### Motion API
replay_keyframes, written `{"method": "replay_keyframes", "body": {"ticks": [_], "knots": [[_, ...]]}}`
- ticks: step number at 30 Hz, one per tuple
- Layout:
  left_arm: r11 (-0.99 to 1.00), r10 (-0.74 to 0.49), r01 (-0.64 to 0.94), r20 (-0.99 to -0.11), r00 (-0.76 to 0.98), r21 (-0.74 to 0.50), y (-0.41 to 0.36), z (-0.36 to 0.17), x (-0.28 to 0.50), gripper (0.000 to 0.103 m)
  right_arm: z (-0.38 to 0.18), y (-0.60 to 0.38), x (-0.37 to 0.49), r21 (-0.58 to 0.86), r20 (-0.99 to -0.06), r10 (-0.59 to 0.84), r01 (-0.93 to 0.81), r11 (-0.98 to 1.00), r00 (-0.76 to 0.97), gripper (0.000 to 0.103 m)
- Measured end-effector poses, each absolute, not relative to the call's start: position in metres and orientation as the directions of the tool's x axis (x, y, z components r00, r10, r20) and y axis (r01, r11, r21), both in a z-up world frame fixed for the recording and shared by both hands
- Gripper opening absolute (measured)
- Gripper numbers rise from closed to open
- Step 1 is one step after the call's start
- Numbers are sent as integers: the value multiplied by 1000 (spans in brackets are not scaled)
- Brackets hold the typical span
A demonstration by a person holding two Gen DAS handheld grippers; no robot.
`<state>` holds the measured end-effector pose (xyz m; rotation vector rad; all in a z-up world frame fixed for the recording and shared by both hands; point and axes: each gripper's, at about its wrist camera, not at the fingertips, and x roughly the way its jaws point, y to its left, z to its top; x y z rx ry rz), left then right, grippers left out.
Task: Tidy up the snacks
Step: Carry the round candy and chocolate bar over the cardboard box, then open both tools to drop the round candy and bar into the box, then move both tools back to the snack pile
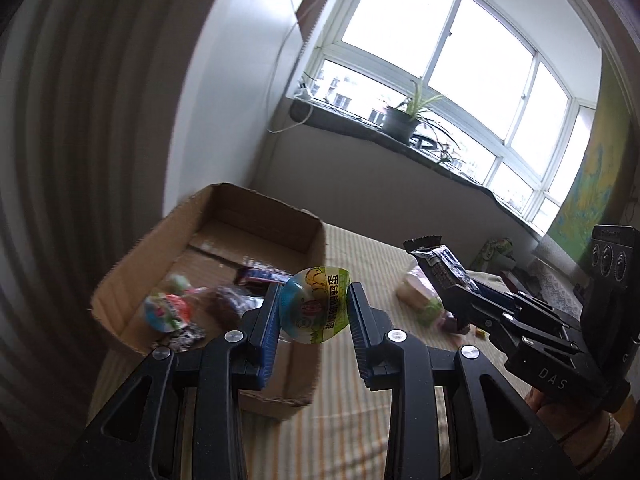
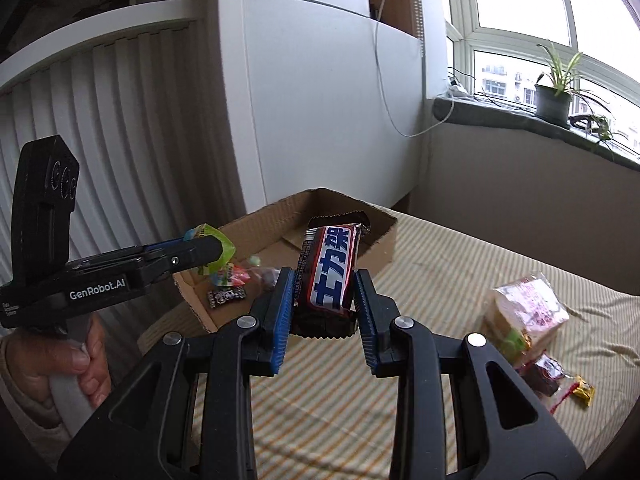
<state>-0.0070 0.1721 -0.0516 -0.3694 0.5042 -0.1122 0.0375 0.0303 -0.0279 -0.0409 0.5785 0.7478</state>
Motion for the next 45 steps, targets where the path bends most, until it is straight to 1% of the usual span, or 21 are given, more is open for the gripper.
{"method": "replay_keyframes", "body": {"ticks": [5,17,18,20,21,22,23,24,30,38,45], "knots": [[930,-143,-37,-453,880,-365,196,-49,-4,30,-31,44,44,169,-513,640,-664,729,573,31],[919,-165,-47,-491,855,-391,210,-71,14,31,-36,88,84,163,-525,667,-707,688,528,31],[918,-169,-47,-496,852,-395,212,-74,15,31,-39,95,89,163,-535,669,-714,681,516,32],[917,-179,-45,-512,840,-396,213,-78,19,32,-43,104,98,154,-547,655,-706,691,521,46],[920,-172,-53,-521,836,-388,213,-80,19,35,-43,105,99,150,-539,655,-704,694,530,60],[923,-153,-72,-533,832,-377,215,-82,20,50,-41,104,99,148,-527,659,-705,694,537,66],[925,-131,-93,-538,832,-369,217,-83,20,68,-41,103,98,146,-518,661,-705,694,543,66],[924,-115,-107,-533,838,-368,220,-82,19,72,-41,103,97,145,-518,659,-704,696,545,66],[913,-88,-141,-523,848,-383,236,-81,13,73,-47,97,92,161,-534,650,-689,706,541,66],[908,-74,-153,-509,858,-390,237,-73,1,73,-32,94,76,151,-506,663,-700,698,552,66],[915,-69,-145,-502,862,-375,228,-60,-6,73,-29,68,65,176,-481,660,-674,717,577,66]]}}
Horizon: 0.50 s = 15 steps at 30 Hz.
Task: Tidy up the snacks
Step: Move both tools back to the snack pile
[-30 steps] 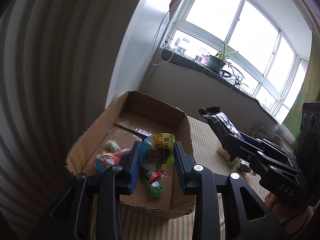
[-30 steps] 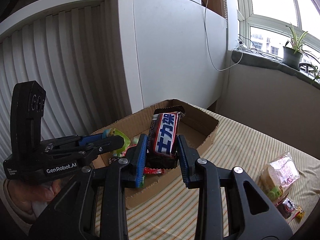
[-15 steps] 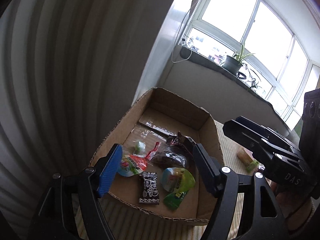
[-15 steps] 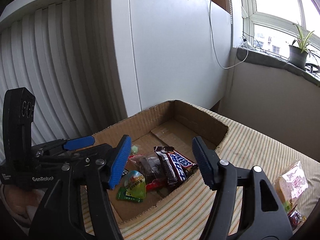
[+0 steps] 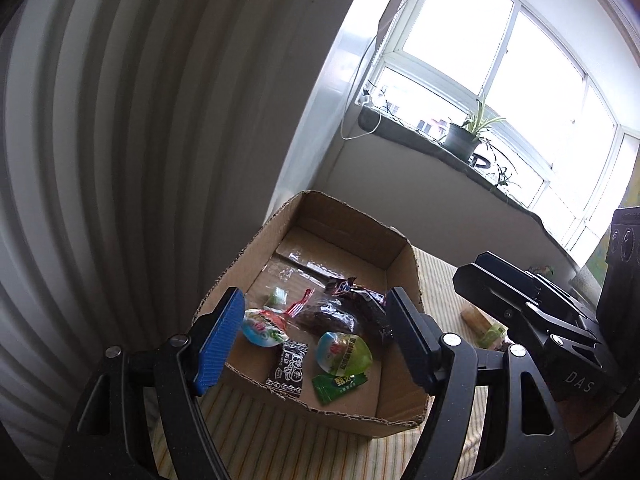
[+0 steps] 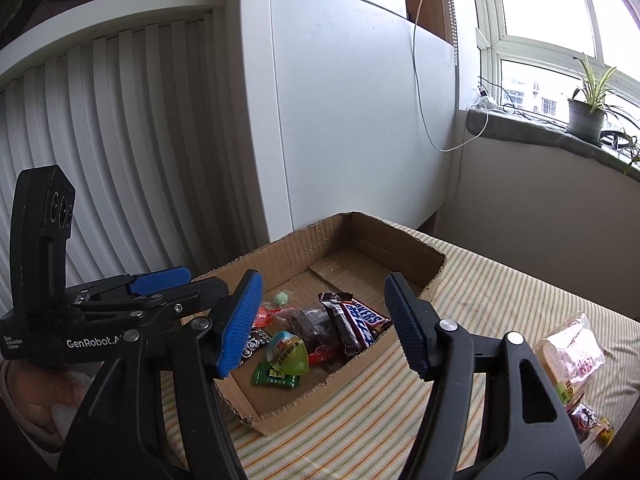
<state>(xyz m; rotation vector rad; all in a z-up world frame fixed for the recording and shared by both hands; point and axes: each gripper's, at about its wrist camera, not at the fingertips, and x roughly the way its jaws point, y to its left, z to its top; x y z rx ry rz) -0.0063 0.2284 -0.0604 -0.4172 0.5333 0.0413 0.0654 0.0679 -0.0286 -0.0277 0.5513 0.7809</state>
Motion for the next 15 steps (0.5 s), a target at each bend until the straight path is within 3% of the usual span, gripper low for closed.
{"method": "replay_keyframes", "body": {"ticks": [15], "knots": [[968,-139,8,-513,847,-249,124,-31,18,73,-40,-88,63,266,-437,554,-487,832,708,66]]}}
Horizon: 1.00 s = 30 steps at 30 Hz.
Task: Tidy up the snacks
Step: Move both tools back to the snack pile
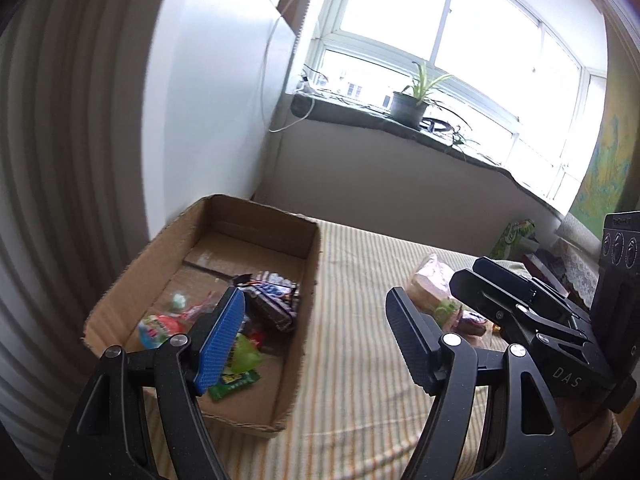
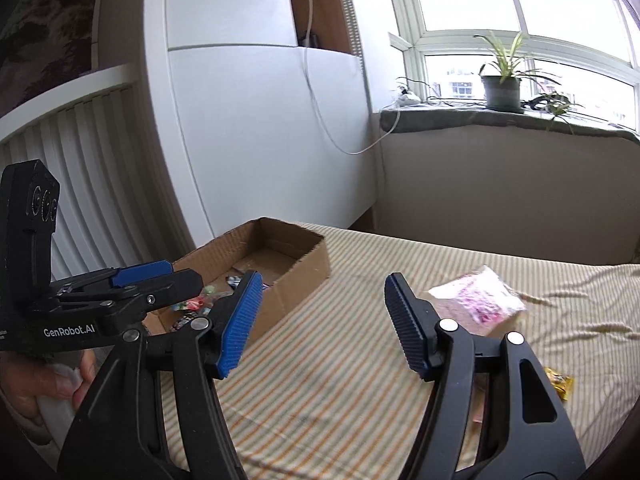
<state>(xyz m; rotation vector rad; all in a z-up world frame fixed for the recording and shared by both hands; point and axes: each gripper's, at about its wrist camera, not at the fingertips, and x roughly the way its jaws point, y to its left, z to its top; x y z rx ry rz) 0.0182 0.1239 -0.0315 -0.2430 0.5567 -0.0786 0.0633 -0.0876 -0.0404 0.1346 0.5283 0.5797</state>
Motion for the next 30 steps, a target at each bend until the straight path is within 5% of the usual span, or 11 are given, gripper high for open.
{"method": "replay_keyframes", "body": {"ticks": [12,30], "knots": [[953,-301,240,-528,794,-183,3,-22,42,73,-60,-238,46,308,-465,342,-213,927,817,68],[939,-343,299,-552,760,-170,-20,-28,69,73,-69,-223,73,251,-509,351,-254,934,786,68]]}}
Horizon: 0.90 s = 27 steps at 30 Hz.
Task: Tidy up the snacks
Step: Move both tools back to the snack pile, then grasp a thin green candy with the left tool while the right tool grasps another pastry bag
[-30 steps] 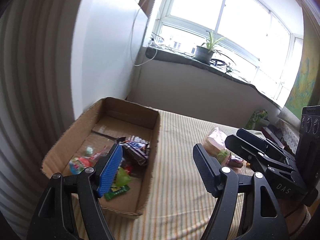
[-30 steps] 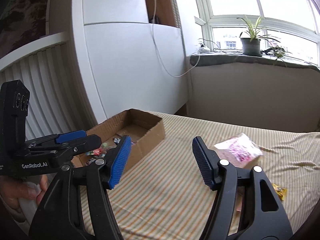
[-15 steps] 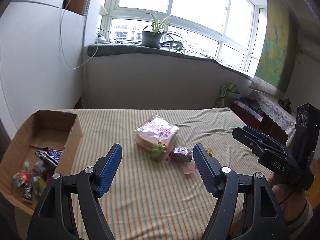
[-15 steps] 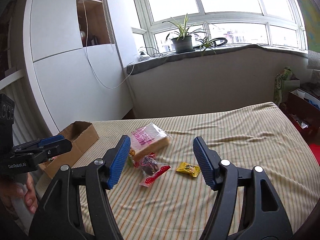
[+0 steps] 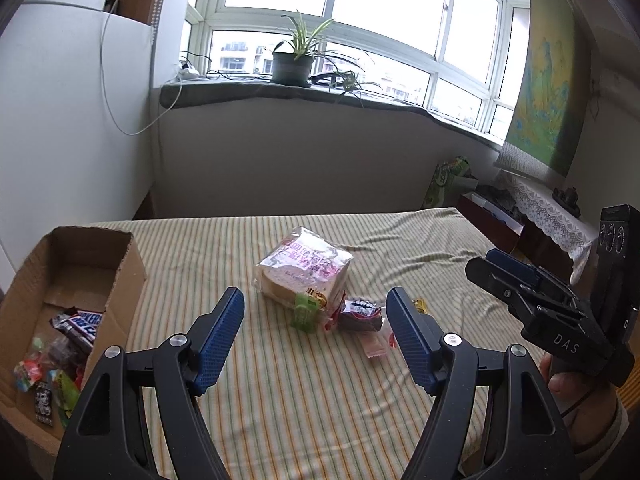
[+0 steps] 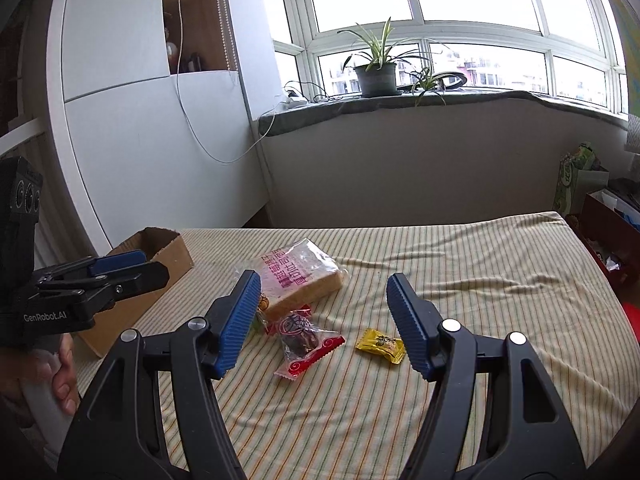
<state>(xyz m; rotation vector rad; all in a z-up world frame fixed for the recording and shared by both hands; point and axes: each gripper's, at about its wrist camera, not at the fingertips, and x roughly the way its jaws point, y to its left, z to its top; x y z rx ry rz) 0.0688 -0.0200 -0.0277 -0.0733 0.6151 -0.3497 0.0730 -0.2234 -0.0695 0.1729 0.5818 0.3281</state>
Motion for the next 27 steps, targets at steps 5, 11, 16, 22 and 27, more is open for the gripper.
{"method": "replay_keyframes", "body": {"ticks": [5,11,16,22,27], "knots": [[930,-364,313,-569,737,-191,-25,-40,94,74,-93,-196,100,183,-611,380,-343,921,694,77],[940,-339,253,-694,635,-228,-30,-90,135,75,-129,-163,119,110,-723,379,-446,888,578,77],[925,-379,259,-716,586,-278,-35,-111,143,75,-139,-158,127,118,-736,385,-455,883,556,77],[921,-388,259,-719,577,-290,-36,-117,150,75,-145,-161,132,129,-747,384,-448,885,543,77],[916,-402,261,-717,569,-306,-32,-119,152,75,-145,-157,133,123,-749,384,-457,881,539,77]]}}
